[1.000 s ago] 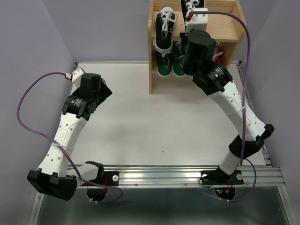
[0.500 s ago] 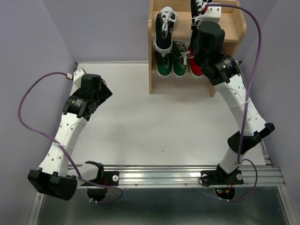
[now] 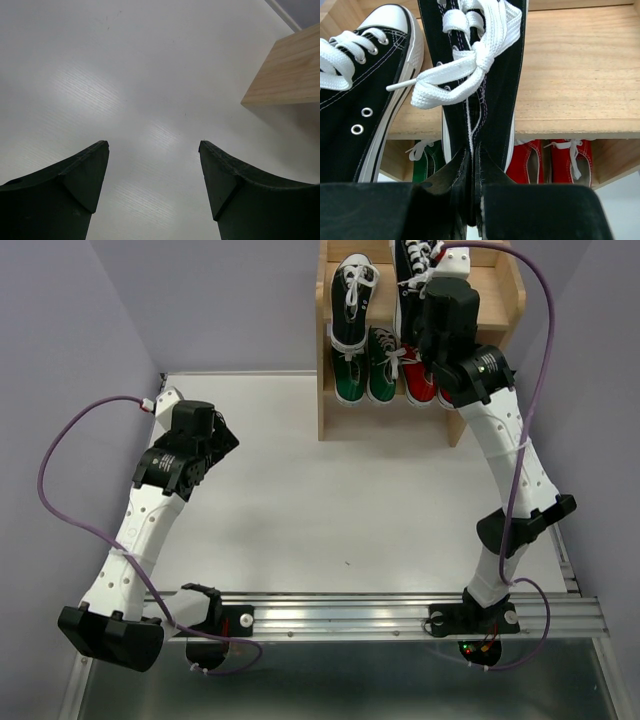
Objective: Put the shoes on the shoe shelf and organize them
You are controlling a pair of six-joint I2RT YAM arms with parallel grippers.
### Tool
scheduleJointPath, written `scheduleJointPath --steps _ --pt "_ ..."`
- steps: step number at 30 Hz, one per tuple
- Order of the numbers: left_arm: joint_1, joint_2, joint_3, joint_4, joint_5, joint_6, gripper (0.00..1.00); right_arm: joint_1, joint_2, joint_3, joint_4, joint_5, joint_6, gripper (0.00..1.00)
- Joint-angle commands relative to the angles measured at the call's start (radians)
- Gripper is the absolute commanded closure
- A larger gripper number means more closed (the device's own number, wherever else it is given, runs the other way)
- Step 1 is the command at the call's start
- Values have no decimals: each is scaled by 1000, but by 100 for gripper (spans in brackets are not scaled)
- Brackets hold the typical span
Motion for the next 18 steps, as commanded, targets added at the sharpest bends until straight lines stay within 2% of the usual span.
scheduleJointPath --steps 1,18 --pt "8 -25 -20 28 1 8 16 -9 1 69 75 -50 18 99" --pt "10 -11 -28 36 7 0 16 -9 -37 92 33 -138 92 99"
